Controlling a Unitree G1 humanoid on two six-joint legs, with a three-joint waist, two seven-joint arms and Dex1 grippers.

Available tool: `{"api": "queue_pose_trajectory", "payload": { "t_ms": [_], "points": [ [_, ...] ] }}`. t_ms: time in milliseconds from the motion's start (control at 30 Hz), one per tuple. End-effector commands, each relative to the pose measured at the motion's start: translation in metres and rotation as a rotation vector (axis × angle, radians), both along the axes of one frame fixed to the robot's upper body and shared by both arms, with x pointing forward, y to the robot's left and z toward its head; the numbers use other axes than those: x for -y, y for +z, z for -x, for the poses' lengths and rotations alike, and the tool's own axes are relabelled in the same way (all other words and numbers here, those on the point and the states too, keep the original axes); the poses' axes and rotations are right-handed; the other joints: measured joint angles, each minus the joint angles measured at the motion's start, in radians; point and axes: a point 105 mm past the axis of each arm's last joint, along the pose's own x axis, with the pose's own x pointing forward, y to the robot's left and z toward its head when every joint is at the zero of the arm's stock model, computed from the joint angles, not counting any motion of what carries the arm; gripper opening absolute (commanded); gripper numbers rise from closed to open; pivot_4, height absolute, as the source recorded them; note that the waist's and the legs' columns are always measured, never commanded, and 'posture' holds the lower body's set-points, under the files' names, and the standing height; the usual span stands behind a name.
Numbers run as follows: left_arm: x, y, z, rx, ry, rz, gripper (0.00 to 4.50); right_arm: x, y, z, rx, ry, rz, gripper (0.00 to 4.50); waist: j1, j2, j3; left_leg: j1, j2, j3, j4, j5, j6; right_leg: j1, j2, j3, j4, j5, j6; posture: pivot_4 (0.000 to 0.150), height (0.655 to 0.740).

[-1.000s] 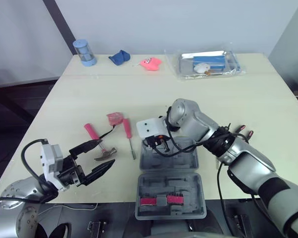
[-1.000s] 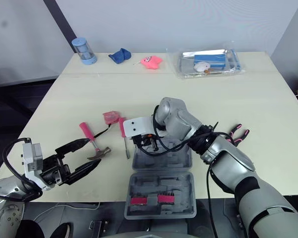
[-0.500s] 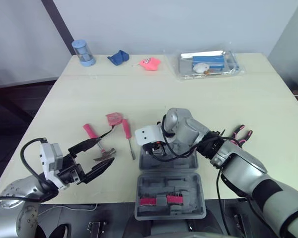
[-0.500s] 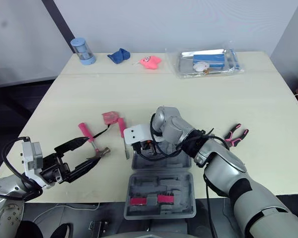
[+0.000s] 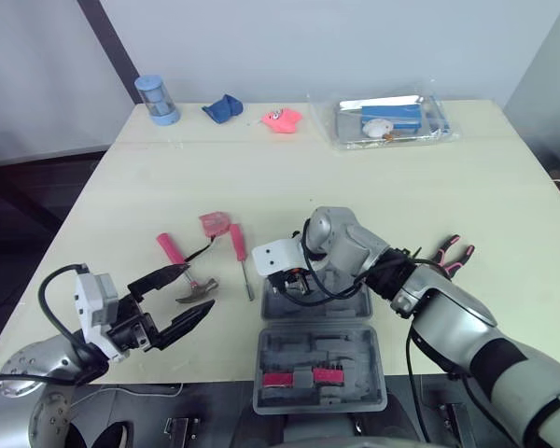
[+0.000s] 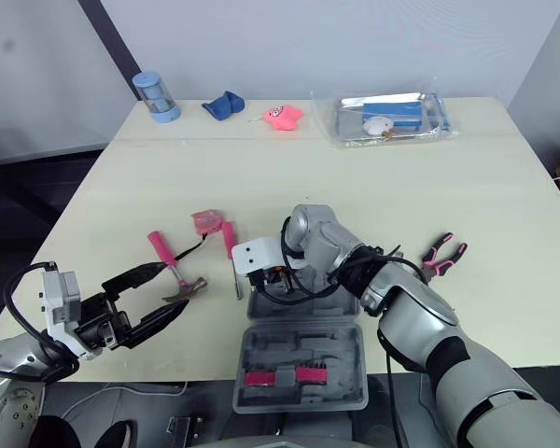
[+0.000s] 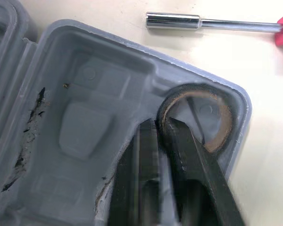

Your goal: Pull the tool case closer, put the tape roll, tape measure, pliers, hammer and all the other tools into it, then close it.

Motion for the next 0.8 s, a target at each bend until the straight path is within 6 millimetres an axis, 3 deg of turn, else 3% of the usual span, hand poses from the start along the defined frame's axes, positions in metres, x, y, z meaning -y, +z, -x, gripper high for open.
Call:
{"api": "queue_pose_trajectory", "payload": {
  "t_ms": [33, 67, 267, 500, 633, 733, 767, 800],
  "points": [
    [0.001, 0.007, 0.001, 0.035, -0.013, -0.018, 4.5, -0.008, 0.02, -0.002, 0.043, 0.013, -0.045, 2.72, 0.0, 0.0, 0.0, 0.0, 0.0, 0.0, 0.0, 0.0, 0.0, 0.0, 0.0, 0.0, 0.0, 0.0, 0.0, 0.15, 0.74],
    [0.001, 0.006, 0.0, 0.034, -0.014, -0.017, 4.5, -0.008, 0.022, -0.002, 0.042, 0.012, -0.049, 2.91, 0.0, 0.0, 0.0, 0.0, 0.0, 0.0, 0.0, 0.0, 0.0, 0.0, 0.0, 0.0, 0.0, 0.0, 0.0, 0.15, 0.74],
    [0.002, 0.005, -0.001, 0.031, -0.021, -0.017, 4.5, -0.008, 0.037, 0.0, 0.014, -0.03, -0.14, 2.91, 0.0, 0.0, 0.0, 0.0, 0.0, 0.0, 0.0, 0.0, 0.0, 0.0, 0.0, 0.0, 0.0, 0.0, 0.0, 0.15, 0.74],
    [0.002, 0.005, 0.0, 0.029, -0.022, -0.019, 4.5, -0.006, 0.046, -0.004, -0.122, -0.206, -0.438, 2.91, 0.001, 0.0, 0.0, 0.0, 0.0, 0.0, 0.0, 0.0, 0.0, 0.0, 0.0, 0.0, 0.0, 0.0, 0.0, 0.15, 0.74],
    [-0.001, 0.004, 0.002, 0.018, -0.015, -0.019, 4.5, 0.003, 0.038, -0.007, -0.195, -0.286, -0.648, 2.91, 0.001, 0.0, 0.0, 0.0, 0.0, 0.0, -0.001, 0.0, 0.0, 0.0, 0.0, 0.0, 0.0, 0.0, 0.0, 0.15, 0.74],
    [-0.003, 0.004, 0.001, 0.018, -0.011, -0.021, 4.5, 0.004, 0.031, -0.007, -0.199, -0.29, -0.683, 2.15, -0.002, 0.0, 0.0, 0.0, 0.0, 0.001, 0.0, 0.0, 0.0, 0.0, 0.0, 0.0, 0.0, 0.0, 0.0, 0.15, 0.74],
    [-0.003, 0.004, 0.001, 0.018, -0.011, -0.022, 4.5, 0.004, 0.029, -0.008, -0.189, -0.301, -0.688, 1.69, -0.004, 0.0, 0.0, 0.0, 0.0, 0.001, 0.0, 0.0, 0.0, 0.0, 0.0, 0.0, 0.0, 0.0, 0.0, 0.15, 0.74],
    [-0.003, 0.004, 0.0, 0.018, -0.011, -0.022, 4.5, 0.005, 0.026, -0.009, -0.185, -0.307, -0.689, 1.69, -0.004, 0.0, 0.0, 0.0, 0.0, 0.001, 0.0, 0.0, 0.0, 0.0, 0.0, 0.0, 0.0, 0.0, 0.0, 0.15, 0.74]
  ]
}}
